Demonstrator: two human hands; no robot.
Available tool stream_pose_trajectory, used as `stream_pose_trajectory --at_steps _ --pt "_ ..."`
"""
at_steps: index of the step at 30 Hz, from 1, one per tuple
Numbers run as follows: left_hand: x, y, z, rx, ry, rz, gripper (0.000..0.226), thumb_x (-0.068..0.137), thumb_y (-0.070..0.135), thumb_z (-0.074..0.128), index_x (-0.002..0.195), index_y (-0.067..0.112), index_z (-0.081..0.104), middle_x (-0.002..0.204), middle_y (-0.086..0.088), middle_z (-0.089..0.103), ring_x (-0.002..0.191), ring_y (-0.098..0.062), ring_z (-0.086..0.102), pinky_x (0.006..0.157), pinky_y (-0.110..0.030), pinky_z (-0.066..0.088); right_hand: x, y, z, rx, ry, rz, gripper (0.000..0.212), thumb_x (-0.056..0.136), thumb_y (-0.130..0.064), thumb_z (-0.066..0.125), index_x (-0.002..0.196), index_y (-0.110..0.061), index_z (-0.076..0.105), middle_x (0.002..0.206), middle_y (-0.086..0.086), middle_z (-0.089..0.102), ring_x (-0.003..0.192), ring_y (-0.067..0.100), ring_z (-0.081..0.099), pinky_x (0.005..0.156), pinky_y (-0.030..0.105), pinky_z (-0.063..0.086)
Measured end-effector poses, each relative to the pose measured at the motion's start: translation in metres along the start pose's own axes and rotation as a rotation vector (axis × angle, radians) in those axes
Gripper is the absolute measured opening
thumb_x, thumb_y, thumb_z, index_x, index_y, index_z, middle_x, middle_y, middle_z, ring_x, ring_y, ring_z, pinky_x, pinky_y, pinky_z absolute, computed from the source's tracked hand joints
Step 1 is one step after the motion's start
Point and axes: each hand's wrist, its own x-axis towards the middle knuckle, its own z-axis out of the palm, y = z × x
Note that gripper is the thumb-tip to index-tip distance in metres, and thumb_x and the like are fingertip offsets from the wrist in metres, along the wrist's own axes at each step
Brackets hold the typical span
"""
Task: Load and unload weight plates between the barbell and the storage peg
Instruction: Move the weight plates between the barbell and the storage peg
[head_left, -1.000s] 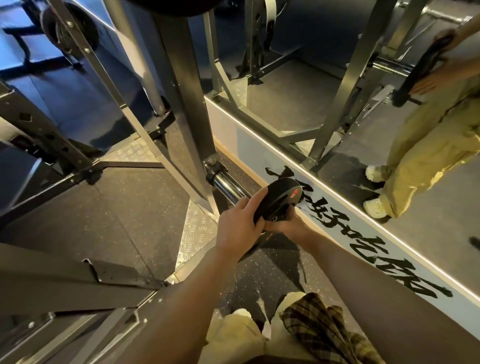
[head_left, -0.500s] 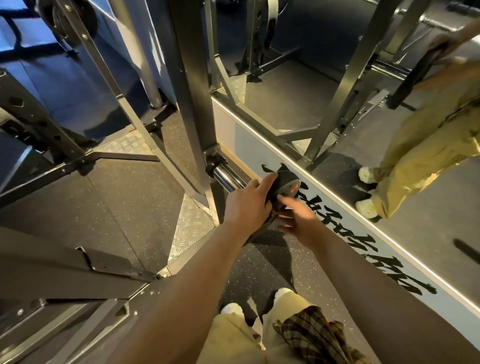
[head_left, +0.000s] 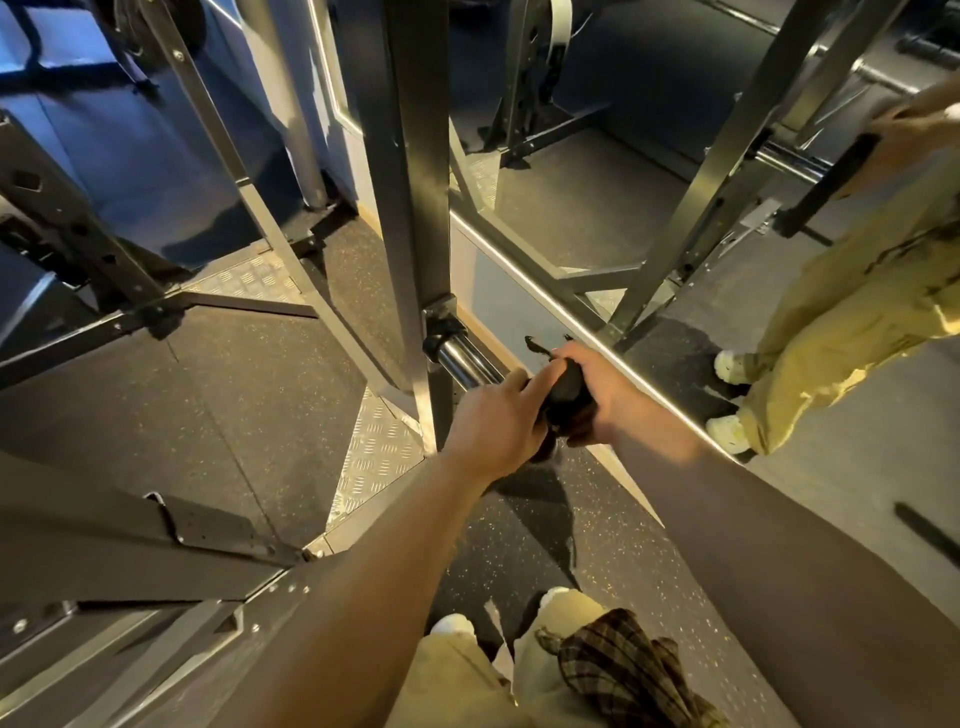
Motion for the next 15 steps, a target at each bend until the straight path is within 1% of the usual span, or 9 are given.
stream_pose_trajectory --at_steps 1,3,5,7,9,10,12,13,15 --pt "0.011 0.001 -0.004 0.057 -0.044 0.000 0.055 0.096 0.034 0.053 0.145 0.020 0.032 0.104 -0.002 0.061 0.073 -0.019 0.062 0.069 -0.032 0.056 0.000 -0.004 -0.001 0.011 -0.005 0.011 0.042 0.073 -0.053 0.062 0.094 -0.016 0.064 0.091 0.011 0.066 0.085 0.028 0.060 0.073 0.036 0.048" --pt "0.021 0.004 -0.006 0.125 -0.051 0.012 0.056 0.098 0.035 0.047 0.147 0.022 0.026 0.099 0.001 0.058 0.070 -0.016 0.057 0.064 -0.027 0.051 0.000 -0.009 -0.002 0.003 0.017 0.029 0.036 0.076 -0.050 0.058 0.087 -0.016 0.064 0.085 0.011 0.066 0.082 0.030 0.061 0.077 0.037 0.050" --pt "0.018 0.003 -0.005 0.078 -0.030 0.008 0.058 0.098 0.036 0.047 0.149 0.023 0.024 0.101 0.000 0.059 0.072 -0.017 0.060 0.065 -0.027 0.050 0.000 -0.009 0.001 -0.013 0.029 0.033 0.036 0.072 -0.049 0.058 0.088 -0.017 0.064 0.082 0.010 0.066 0.080 0.030 0.061 0.077 0.037 0.051" --pt "0.006 0.000 -0.006 0.029 -0.007 -0.003 0.056 0.096 0.036 0.052 0.146 0.021 0.033 0.101 -0.001 0.062 0.073 -0.019 0.063 0.065 -0.027 0.048 -0.005 -0.007 0.006 -0.003 0.047 0.024 0.038 0.068 -0.048 0.059 0.091 -0.018 0.063 0.083 0.009 0.064 0.080 0.029 0.060 0.078 0.038 0.051" --pt "-0.001 -0.004 -0.001 -0.015 0.121 0.012 0.056 0.089 0.032 0.065 0.139 0.018 0.046 0.094 -0.001 0.066 0.066 -0.019 0.066 0.058 -0.026 0.048 -0.009 -0.006 0.014 0.053 0.075 0.003 0.042 0.066 -0.047 0.062 0.096 -0.018 0.063 0.085 0.009 0.065 0.079 0.026 0.061 0.072 0.035 0.050" --pt "-0.005 -0.006 0.002 -0.051 0.177 0.007 0.057 0.085 0.030 0.070 0.137 0.018 0.050 0.093 -0.002 0.068 0.063 -0.018 0.066 0.055 -0.025 0.048 -0.010 -0.004 0.019 0.092 0.087 -0.011 0.050 0.061 -0.048 0.064 0.101 -0.018 0.063 0.088 0.009 0.066 0.080 0.025 0.062 0.069 0.034 0.050" --pt "-0.018 -0.009 0.006 -0.140 0.192 -0.044 0.061 0.086 0.028 0.069 0.142 0.021 0.045 0.102 -0.003 0.068 0.072 -0.018 0.067 0.060 -0.025 0.050 -0.012 0.000 0.030 0.135 0.126 -0.055 0.076 0.047 -0.052 0.068 0.114 -0.017 0.058 0.098 0.009 0.067 0.087 0.025 0.064 0.074 0.037 0.054" --pt "-0.027 -0.010 0.008 -0.187 0.171 -0.089 0.063 0.088 0.028 0.067 0.145 0.023 0.040 0.109 -0.004 0.065 0.080 -0.018 0.067 0.065 -0.025 0.050 -0.014 0.003 0.035 0.132 0.161 -0.096 0.081 0.048 -0.052 0.069 0.118 -0.016 0.053 0.102 0.010 0.065 0.090 0.026 0.063 0.077 0.039 0.053" --pt "-0.044 -0.014 0.013 -0.278 0.194 -0.210 0.067 0.087 0.029 0.069 0.146 0.023 0.037 0.116 -0.001 0.060 0.090 -0.014 0.064 0.071 -0.020 0.047 -0.012 0.010 0.043 0.139 0.232 -0.162 0.068 0.064 -0.047 0.071 0.118 -0.015 0.044 0.102 0.010 0.060 0.094 0.024 0.059 0.082 0.039 0.050"
